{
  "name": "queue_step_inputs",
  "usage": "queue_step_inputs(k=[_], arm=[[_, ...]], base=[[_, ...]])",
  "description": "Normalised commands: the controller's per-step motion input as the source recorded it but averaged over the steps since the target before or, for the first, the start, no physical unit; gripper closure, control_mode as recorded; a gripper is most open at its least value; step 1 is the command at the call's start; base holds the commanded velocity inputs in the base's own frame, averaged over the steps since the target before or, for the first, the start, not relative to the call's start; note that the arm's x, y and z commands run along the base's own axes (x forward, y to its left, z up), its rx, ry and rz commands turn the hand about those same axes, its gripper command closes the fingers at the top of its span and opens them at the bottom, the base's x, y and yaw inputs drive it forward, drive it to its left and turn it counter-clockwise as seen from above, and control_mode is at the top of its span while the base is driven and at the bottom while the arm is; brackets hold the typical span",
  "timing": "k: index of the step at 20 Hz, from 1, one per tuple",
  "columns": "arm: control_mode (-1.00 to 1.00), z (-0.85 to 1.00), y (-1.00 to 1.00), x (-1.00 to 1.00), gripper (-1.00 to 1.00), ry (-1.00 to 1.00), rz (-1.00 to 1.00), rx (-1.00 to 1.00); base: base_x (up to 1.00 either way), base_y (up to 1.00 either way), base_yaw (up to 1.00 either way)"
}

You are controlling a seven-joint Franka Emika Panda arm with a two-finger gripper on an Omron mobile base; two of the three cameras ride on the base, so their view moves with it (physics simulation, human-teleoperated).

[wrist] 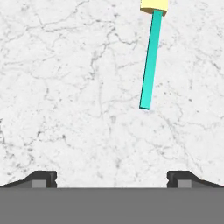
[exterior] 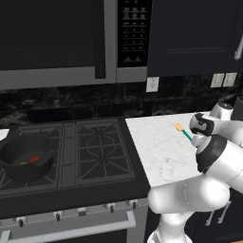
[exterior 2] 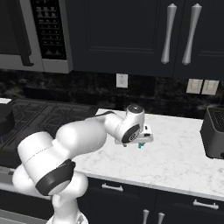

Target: Put the lime and bell pepper in the pot. Retrieve the spatula and lightly stir the vegetables in the pot.

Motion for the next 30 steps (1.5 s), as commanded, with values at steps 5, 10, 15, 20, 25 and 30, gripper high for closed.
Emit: queue_step_inputs(k=[5, 10, 15, 20, 25, 30], arm=[[-1.00, -0.14, -0.03, 0.31, -1.00, 0.04, 0.00, 0.01], [-1.00, -0.14, -0.07, 0.24, -1.00, 0.06, 0.01, 0.03], [-1.00, -0.23, -0.10, 0.25, -1.00, 0.07, 0.00, 0.03], [-1.00, -0.21, -0.12, 0.27, -1.00, 0.07, 0.00, 0.03], [-1.00, -0.17, -0.09, 0.24, -1.00, 0.03, 0.00, 0.02], [-1.00, -0.22, -0.01, 0.18, -1.00, 0.00, 0.00, 0.00]], base=[[0.00, 0.00, 0.00], [0.00, 0.00, 0.00], [0.00, 0.00, 0.00], [0.00, 0.00, 0.00], [0.00, 0.00, 0.00], [0.00, 0.00, 0.00]])
